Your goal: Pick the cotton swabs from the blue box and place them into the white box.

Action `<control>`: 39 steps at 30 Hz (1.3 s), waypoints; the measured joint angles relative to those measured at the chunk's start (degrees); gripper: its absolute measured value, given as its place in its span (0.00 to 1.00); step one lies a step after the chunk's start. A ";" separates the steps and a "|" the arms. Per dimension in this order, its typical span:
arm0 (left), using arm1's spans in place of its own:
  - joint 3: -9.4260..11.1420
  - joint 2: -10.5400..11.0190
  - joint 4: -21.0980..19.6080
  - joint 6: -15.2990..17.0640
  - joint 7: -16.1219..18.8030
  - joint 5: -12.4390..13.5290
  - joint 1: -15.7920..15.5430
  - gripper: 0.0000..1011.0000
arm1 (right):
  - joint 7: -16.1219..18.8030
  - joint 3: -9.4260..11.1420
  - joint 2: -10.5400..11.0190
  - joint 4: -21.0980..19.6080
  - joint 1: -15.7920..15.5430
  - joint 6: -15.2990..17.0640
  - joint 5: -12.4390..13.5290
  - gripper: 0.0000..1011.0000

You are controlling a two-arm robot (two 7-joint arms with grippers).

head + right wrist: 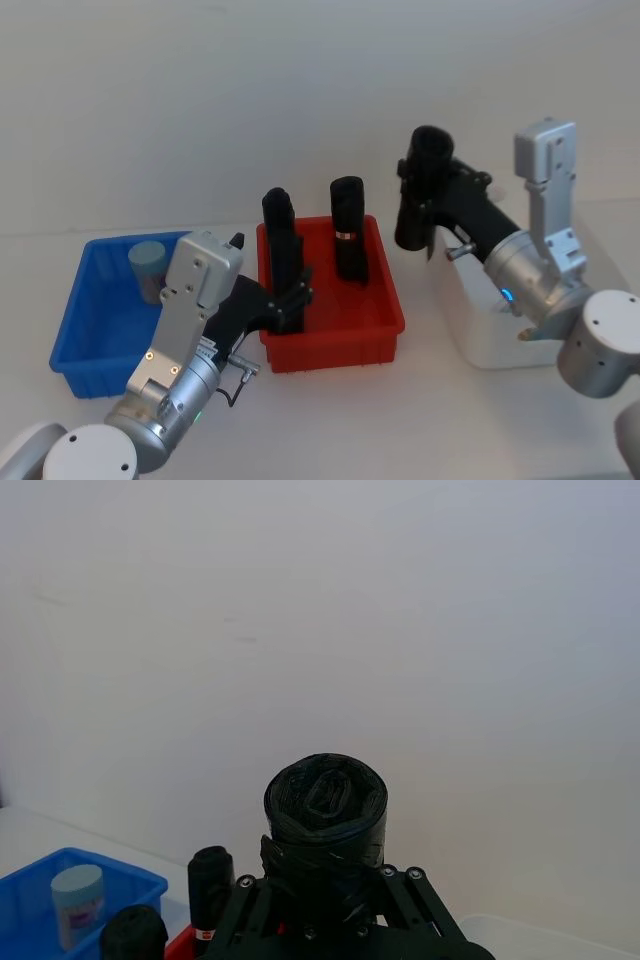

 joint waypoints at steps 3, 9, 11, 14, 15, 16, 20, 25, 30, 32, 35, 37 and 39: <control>0.00 0.00 0.00 0.00 0.00 0.00 0.00 0.99 | -1.92 0.55 0.92 -3.38 -1.71 1.02 0.33 0.36; 0.00 0.00 0.00 0.00 0.00 0.00 0.00 0.99 | -5.61 1.77 2.74 -8.89 -4.70 3.11 0.85 0.36; 0.00 0.00 0.00 0.00 0.00 0.00 0.00 0.99 | -6.58 2.11 3.19 -10.02 -5.36 3.64 0.97 0.36; 0.00 0.00 0.00 0.00 0.00 0.00 0.00 0.99 | -8.10 2.83 4.15 -12.23 -6.71 4.73 1.27 0.36; 0.00 0.00 0.00 0.00 0.00 0.00 0.00 0.99 | -8.88 3.13 4.56 -13.11 -7.29 5.36 1.44 0.36; 0.00 0.00 0.00 0.00 0.00 0.00 0.00 0.99 | -9.17 3.30 4.77 -13.52 -7.59 5.62 1.50 0.36; 0.00 0.00 0.00 0.00 0.00 0.00 0.00 0.99 | -10.70 4.19 5.95 -15.67 -9.21 7.04 1.93 0.36; 0.00 0.00 0.00 0.00 0.00 0.00 0.00 0.99 | -11.49 4.69 6.59 -16.69 -10.21 8.04 2.22 0.36; 0.00 0.00 0.00 0.00 0.00 0.00 0.00 0.99 | -12.04 5.22 7.32 -17.54 -11.17 9.29 2.48 0.36; 0.00 0.00 0.00 0.00 0.00 0.00 0.00 0.99 | -12.06 5.32 7.44 -17.57 -11.33 9.53 2.52 0.36; 0.00 0.00 0.00 0.00 0.00 0.00 0.00 0.99 | -12.06 5.39 7.52 -17.56 -11.46 9.85 2.54 0.36; 0.00 0.00 0.00 0.00 0.00 0.00 0.00 0.99 | -12.04 5.46 7.57 -17.29 -11.49 9.98 2.54 0.36; 0.00 0.00 0.00 0.00 0.00 0.00 0.00 0.99 | -11.96 5.49 7.58 -16.63 -11.45 10.00 2.51 0.36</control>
